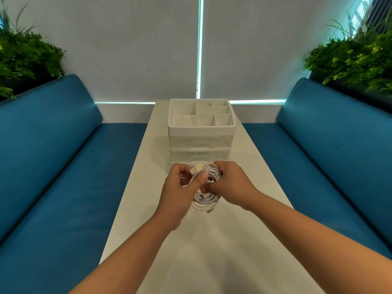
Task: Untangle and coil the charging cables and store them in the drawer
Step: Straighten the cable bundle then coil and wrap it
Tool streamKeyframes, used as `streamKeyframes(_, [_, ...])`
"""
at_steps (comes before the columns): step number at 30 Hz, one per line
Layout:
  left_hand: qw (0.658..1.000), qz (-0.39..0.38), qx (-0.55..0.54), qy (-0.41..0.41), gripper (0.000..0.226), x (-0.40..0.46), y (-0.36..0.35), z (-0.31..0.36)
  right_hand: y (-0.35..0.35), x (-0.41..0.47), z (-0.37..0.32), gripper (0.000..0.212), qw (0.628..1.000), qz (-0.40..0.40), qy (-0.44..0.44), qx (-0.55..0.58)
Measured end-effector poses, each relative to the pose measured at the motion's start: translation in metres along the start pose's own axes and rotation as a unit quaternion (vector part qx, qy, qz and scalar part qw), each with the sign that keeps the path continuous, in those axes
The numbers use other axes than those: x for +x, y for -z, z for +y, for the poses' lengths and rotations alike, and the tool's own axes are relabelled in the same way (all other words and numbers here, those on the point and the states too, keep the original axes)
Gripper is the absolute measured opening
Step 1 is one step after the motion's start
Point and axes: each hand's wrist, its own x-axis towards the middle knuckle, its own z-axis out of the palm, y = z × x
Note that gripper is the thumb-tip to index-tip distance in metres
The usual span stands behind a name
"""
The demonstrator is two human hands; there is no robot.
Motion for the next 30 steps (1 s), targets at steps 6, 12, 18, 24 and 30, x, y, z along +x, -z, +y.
streamKeyframes(6, [0.998,0.021,0.051,-0.013,0.031,0.003,0.006,0.000,0.009,0.000,-0.005,0.030,0.998,-0.058,-0.012,0.038])
streamKeyframes(12, [0.996,0.032,0.082,0.006,0.024,0.001,0.007,-0.001,0.012,0.001,-0.006,0.026,0.986,-0.126,-0.027,0.103])
streamKeyframes(18, [0.992,-0.035,0.101,0.070,0.026,0.002,0.008,0.004,0.007,0.000,-0.003,0.022,0.987,-0.099,-0.028,0.122])
streamKeyframes(24, [0.988,-0.122,0.058,0.070,0.037,0.006,0.021,0.023,0.010,-0.001,-0.003,0.031,0.987,-0.120,-0.016,0.108])
streamKeyframes(30, [0.972,-0.196,0.105,0.071,0.036,0.014,0.025,0.035,0.017,0.003,-0.005,0.034,0.985,-0.124,-0.008,0.119])
